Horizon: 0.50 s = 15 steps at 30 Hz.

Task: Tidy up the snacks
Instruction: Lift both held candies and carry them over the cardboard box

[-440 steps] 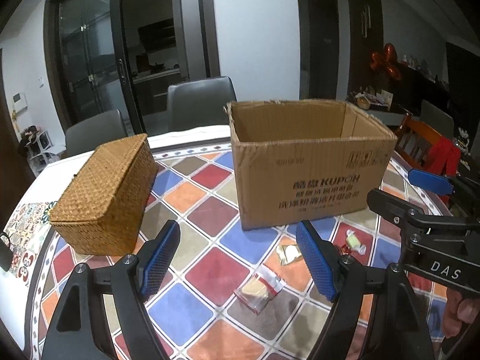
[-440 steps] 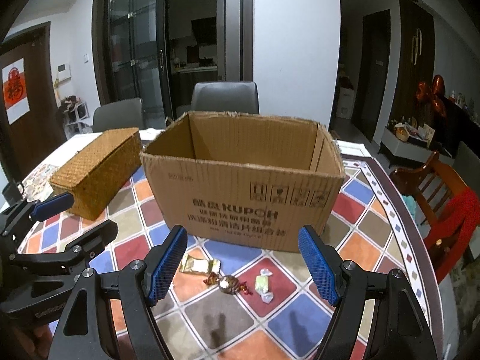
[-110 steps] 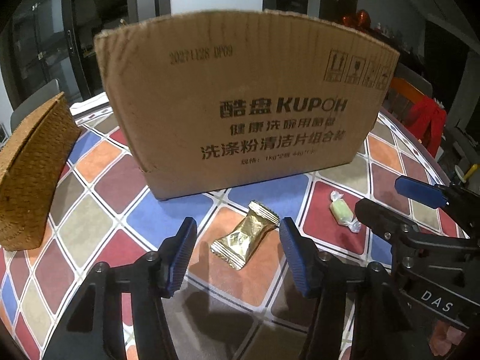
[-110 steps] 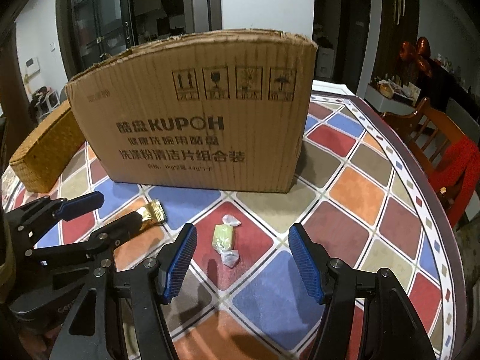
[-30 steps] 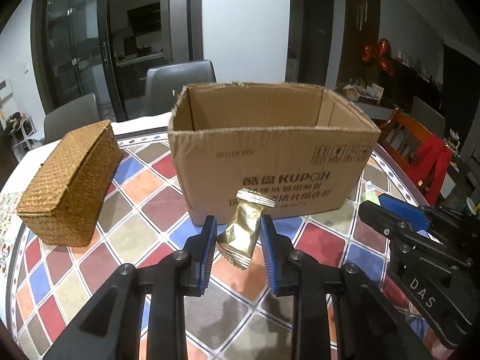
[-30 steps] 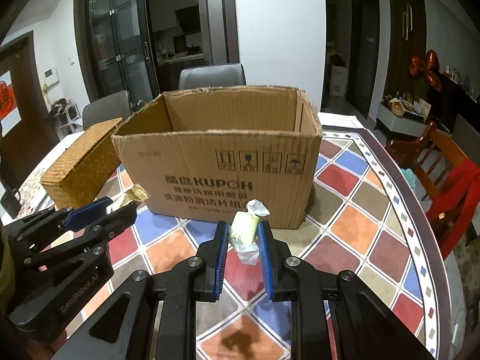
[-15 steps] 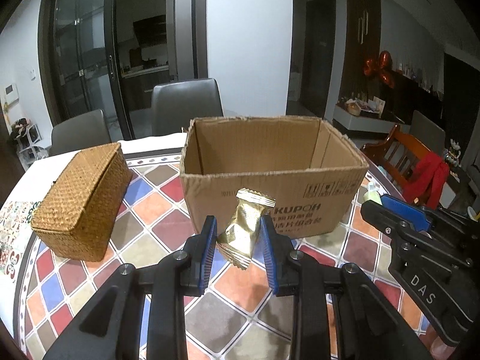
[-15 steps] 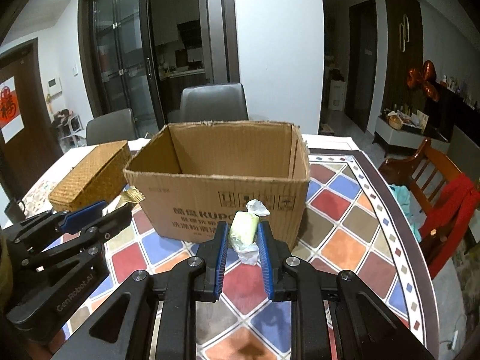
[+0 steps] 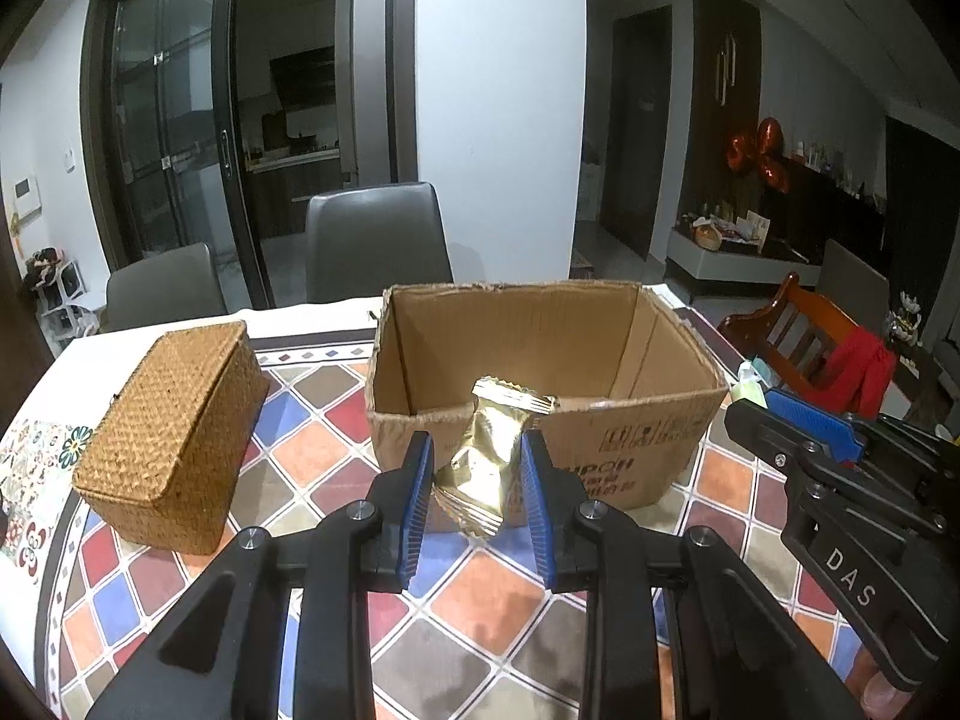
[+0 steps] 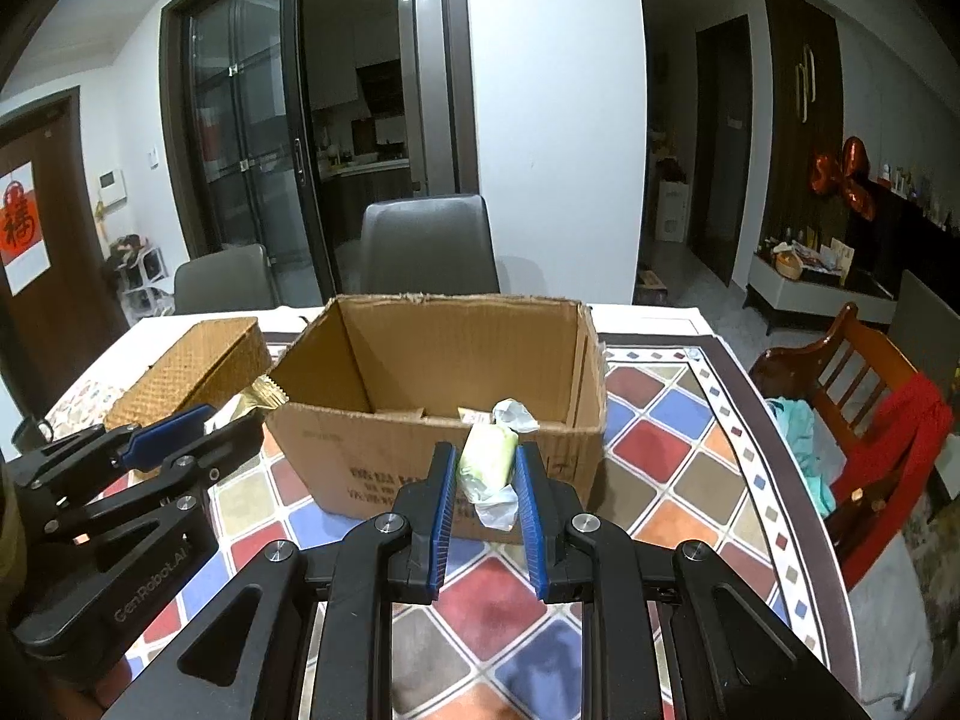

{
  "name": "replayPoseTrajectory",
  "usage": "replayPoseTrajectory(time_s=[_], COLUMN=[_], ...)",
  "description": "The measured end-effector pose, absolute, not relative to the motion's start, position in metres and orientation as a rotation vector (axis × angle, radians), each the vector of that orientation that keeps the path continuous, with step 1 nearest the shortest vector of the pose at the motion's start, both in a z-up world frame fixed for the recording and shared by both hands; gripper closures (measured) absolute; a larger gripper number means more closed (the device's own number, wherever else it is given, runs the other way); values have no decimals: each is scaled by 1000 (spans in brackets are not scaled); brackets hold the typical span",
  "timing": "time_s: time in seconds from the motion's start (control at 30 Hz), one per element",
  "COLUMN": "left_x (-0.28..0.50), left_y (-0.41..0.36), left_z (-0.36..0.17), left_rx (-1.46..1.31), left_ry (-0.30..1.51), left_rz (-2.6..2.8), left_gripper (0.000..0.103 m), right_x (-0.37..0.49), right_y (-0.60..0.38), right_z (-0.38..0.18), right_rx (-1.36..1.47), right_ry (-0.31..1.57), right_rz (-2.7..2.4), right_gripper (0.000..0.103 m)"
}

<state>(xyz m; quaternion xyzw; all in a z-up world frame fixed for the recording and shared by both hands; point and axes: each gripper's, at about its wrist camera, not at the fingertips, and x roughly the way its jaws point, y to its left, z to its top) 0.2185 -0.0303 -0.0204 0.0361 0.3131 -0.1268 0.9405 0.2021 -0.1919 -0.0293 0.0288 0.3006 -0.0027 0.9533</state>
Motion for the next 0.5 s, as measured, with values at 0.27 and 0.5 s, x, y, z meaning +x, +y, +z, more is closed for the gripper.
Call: replayPoseTrajectory(time_s=[0.27, 0.5], left_x=[230, 242], left_y=[-30, -30], left_z=[-14, -13], left_rx=[75, 67], left_ry=[624, 617], left_rz=[-259, -261], left_gripper=[73, 73], right_x=[210, 222], right_y=[-194, -194], right_z=[-19, -15], right_rx=[56, 48], right_ry=[591, 584], right_rz=[-6, -4], right_gripper=[81, 81])
